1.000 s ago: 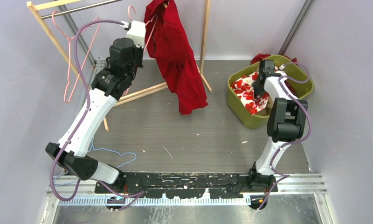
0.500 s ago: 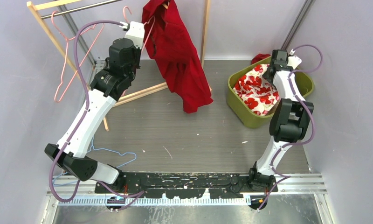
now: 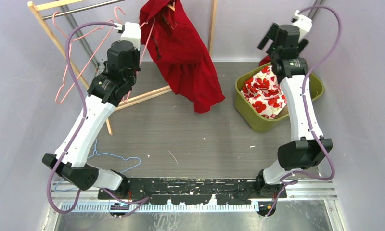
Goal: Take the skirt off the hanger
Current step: Place the hanger at the clothesline.
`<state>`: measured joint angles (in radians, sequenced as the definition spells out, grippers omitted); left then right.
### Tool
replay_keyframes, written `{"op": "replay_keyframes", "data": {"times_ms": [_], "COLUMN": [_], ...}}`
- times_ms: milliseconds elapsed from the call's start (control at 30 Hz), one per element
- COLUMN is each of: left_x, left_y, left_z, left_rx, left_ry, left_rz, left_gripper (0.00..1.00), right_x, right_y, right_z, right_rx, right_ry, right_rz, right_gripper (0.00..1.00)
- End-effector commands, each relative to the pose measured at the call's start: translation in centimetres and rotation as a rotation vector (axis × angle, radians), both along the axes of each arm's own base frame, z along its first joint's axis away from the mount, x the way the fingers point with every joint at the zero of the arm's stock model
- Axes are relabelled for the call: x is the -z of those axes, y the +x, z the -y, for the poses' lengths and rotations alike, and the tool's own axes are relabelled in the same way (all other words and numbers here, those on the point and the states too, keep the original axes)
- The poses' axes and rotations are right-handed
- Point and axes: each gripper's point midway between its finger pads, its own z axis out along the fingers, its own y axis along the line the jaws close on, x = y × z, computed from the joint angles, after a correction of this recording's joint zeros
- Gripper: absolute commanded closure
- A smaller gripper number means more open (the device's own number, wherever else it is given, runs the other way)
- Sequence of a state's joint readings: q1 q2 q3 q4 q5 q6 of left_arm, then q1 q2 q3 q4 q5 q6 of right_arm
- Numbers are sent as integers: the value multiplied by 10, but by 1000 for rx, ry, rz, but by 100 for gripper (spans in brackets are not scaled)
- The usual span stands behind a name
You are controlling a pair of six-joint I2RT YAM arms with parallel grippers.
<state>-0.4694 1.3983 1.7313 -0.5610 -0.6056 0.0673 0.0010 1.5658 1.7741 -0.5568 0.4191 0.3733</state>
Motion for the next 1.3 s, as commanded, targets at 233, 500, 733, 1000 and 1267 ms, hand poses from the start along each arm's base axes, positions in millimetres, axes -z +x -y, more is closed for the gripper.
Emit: {"op": "replay_keyframes", "data": {"times_ms": [233, 500, 733, 1000, 1267], "left_x": [-78, -55, -49, -74, -83], "left_y": [-39, -81, -74, -34, 4], "left_z": [-37, 24, 6, -3, -13], "left_rx": [-111, 327, 218, 85, -13], "left_ry": [-173, -275, -230, -190, -175], "left_rz": [287, 179, 179, 260, 323], "left_gripper": [100, 100, 100, 100, 100], "right_x": [-82, -65, -62, -54, -49], "right_y": [14, 33, 42, 48, 53], "right_z": [-70, -72, -76, -78, -79], "right_rx": [-197, -197, -204, -212, -215], "right_ry": [-121, -124, -110, -107, -117], "right_rz": [176, 152, 152, 140, 129], "right_gripper": [0, 0, 0, 0, 0]}}
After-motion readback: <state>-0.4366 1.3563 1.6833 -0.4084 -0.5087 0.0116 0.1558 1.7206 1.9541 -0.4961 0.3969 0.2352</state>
